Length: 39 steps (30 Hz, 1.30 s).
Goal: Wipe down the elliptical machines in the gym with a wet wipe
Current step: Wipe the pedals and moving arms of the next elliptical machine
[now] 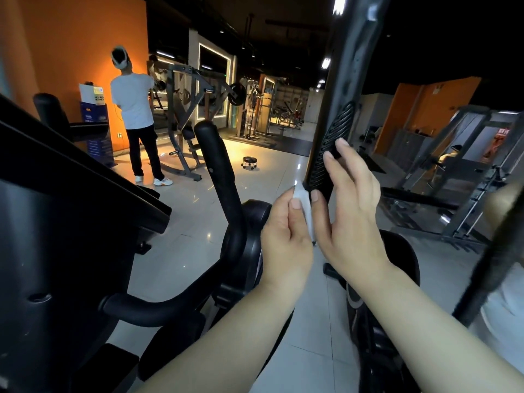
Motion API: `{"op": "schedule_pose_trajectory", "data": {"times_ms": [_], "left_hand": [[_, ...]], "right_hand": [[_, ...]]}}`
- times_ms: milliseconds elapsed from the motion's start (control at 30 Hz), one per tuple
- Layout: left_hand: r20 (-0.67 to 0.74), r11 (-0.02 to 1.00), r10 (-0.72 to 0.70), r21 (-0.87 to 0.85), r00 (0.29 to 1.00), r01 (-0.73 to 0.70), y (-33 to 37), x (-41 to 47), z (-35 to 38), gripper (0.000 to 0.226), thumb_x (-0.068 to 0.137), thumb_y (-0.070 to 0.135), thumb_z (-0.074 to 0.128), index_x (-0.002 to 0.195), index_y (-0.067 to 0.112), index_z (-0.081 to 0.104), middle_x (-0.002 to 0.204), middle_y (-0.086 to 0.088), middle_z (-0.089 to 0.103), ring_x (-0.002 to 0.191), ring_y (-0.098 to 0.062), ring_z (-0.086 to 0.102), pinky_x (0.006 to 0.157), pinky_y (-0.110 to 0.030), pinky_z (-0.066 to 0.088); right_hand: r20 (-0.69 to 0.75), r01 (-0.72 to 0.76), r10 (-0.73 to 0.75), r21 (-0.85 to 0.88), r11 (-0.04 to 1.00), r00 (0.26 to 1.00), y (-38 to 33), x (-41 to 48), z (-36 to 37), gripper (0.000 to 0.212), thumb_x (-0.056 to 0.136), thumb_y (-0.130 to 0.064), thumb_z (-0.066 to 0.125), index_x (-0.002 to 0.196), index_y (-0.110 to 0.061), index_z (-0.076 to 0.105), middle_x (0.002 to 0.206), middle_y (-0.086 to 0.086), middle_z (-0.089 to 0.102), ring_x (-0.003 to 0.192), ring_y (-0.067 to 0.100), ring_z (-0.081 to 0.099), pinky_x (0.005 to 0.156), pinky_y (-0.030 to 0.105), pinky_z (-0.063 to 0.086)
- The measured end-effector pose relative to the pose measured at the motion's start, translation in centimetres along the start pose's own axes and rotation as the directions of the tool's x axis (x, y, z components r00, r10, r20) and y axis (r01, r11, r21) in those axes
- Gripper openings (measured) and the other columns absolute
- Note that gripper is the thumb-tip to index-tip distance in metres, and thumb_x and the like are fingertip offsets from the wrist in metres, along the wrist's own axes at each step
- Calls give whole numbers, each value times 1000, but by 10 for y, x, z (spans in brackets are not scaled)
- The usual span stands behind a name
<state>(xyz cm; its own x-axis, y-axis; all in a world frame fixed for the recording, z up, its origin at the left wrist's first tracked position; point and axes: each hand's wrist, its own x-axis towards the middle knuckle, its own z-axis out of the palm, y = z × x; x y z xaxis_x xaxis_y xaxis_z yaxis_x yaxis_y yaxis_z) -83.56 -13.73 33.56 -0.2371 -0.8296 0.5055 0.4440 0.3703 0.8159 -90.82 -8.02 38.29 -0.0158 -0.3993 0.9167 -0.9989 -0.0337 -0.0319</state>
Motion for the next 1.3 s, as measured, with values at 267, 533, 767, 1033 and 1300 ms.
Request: {"op": "schedule_pose_trajectory", "data": {"times_ms": [267, 533, 767, 1033, 1300], "left_hand": [[-6, 997, -15, -69, 1000, 15, -6, 1, 4, 33, 108, 28, 44, 130, 18, 66, 115, 3, 74, 111, -11, 68, 99, -37, 54], [30, 991, 115, -75, 993, -112, 24, 23, 15, 34, 110, 31, 41, 134, 23, 64, 117, 8, 74, 115, -7, 67, 100, -28, 53], [-2, 995, 70, -67, 998, -70, 26, 30, 20, 37, 108, 39, 41, 104, 14, 68, 84, 12, 70, 82, -4, 66, 74, -21, 50], [16, 989, 132, -66, 991, -131, 30, 30, 22, 35, 108, 36, 41, 125, 21, 68, 100, 4, 76, 99, -11, 71, 86, -28, 56], [-63, 979, 203, 21, 977, -202, 61, 62, 33, 33, 108, 42, 41, 87, 33, 64, 74, 13, 63, 73, -6, 60, 70, -30, 50]], "right_hand": [[-72, -26, 28, 28, 999, 997, -2, 15, 0, 57, 98, -2, 60, 151, -2, 38, 154, 15, 31, 141, 17, 24, 116, 12, 12], [-101, -99, 116, 155, 983, 988, 0, 32, 6, 61, 104, -9, 52, 157, -3, 24, 161, 11, 18, 150, 13, 15, 119, 14, 13], [-120, -116, 137, 167, 979, 983, 0, 42, 4, 60, 105, -12, 51, 157, -2, 23, 155, 5, 21, 146, 11, 18, 117, 13, 13], [-112, -101, 130, 229, 968, 985, 5, 44, 0, 57, 106, -14, 49, 157, -9, 25, 152, -1, 24, 145, 22, 28, 118, 32, 33], [-142, -113, 153, 260, 959, 978, 1, 58, -4, 55, 107, -23, 41, 158, -9, 25, 134, -19, 21, 134, 12, 33, 110, 14, 30]]}}
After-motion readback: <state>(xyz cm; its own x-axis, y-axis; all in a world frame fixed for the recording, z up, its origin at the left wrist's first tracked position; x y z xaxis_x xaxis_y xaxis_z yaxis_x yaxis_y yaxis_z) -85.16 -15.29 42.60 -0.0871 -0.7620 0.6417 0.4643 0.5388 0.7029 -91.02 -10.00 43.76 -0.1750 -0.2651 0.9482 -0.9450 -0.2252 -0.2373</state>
